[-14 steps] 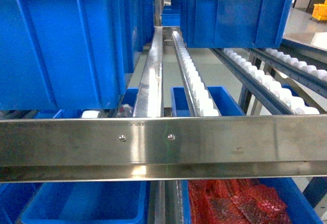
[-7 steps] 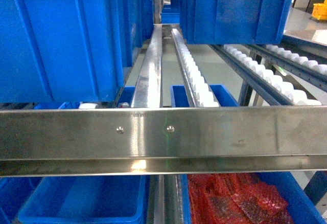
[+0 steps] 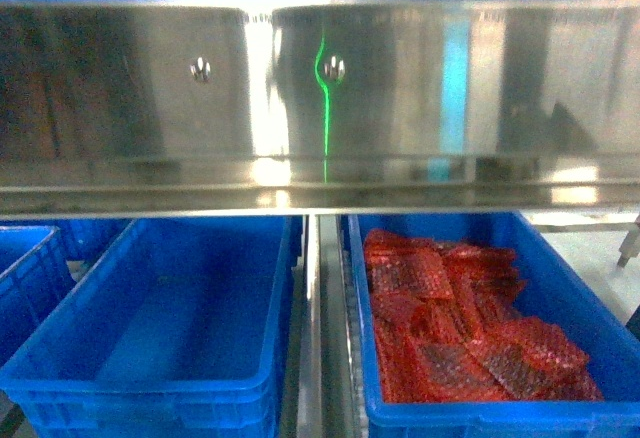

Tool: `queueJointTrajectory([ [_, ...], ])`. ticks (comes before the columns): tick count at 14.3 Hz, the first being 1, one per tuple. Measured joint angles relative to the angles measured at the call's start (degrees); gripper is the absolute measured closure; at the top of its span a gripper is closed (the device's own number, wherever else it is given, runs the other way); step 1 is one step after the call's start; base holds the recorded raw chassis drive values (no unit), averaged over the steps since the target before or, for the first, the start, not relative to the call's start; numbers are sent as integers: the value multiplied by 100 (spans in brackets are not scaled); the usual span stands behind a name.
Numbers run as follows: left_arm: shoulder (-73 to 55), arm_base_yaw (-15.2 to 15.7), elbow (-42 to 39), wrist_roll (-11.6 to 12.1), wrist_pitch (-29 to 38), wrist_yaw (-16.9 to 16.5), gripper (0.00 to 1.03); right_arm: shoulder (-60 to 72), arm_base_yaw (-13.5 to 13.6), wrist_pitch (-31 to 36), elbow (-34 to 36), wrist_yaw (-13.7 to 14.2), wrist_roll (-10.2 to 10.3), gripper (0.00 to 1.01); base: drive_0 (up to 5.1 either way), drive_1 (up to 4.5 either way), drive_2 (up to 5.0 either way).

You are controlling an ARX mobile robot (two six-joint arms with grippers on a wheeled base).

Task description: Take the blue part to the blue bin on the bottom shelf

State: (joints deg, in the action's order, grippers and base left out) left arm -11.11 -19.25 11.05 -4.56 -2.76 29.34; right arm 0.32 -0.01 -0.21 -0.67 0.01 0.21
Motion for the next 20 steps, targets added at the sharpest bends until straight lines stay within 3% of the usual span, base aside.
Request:
queueJointTrajectory([
  [20,-2,0,-2,0,-11,-20,60,0,0,-13,0,0,-7,3,-495,250,250],
])
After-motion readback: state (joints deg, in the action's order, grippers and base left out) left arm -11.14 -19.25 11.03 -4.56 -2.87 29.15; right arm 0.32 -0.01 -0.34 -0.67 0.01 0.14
